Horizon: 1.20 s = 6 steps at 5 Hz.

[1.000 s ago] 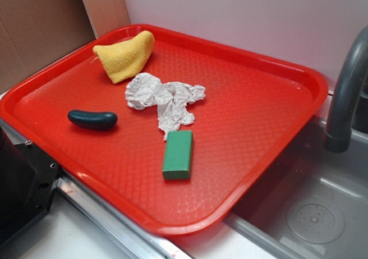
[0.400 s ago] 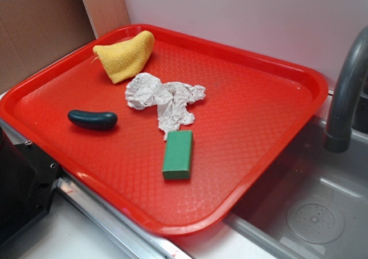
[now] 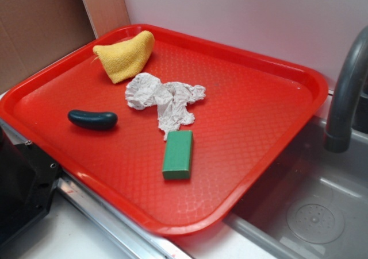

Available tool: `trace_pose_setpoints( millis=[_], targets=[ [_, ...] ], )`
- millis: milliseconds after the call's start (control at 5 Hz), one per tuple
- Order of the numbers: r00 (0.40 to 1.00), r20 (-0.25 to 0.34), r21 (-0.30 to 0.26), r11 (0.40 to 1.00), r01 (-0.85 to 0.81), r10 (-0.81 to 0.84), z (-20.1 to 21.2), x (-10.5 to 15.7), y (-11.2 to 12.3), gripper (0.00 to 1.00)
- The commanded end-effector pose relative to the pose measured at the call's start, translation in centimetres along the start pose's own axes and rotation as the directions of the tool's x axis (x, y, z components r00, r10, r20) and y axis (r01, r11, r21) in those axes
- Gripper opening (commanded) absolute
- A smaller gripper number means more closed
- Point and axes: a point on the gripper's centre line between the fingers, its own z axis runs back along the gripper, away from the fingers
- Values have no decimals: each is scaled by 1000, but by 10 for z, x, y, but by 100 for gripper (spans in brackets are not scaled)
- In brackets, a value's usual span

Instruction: Grab the yellow cloth.

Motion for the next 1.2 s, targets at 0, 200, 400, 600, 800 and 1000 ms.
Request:
trace_pose_setpoints(
  millis=[0, 200, 400, 600, 800, 1000],
  targets=[
    [993, 33, 109, 987, -116, 113, -50, 54, 29, 100],
    [994, -12, 140, 984, -107, 110, -85, 66, 31, 100],
    [992, -63, 167, 981, -101, 112, -115, 73, 29, 100],
    [984, -130, 172, 980, -99, 122, -136, 80, 38, 100],
    [979, -162, 200, 976, -88, 121, -152, 86, 39, 100],
    [972, -210, 161, 984, -73, 106, -156, 88, 43, 100]
  ],
)
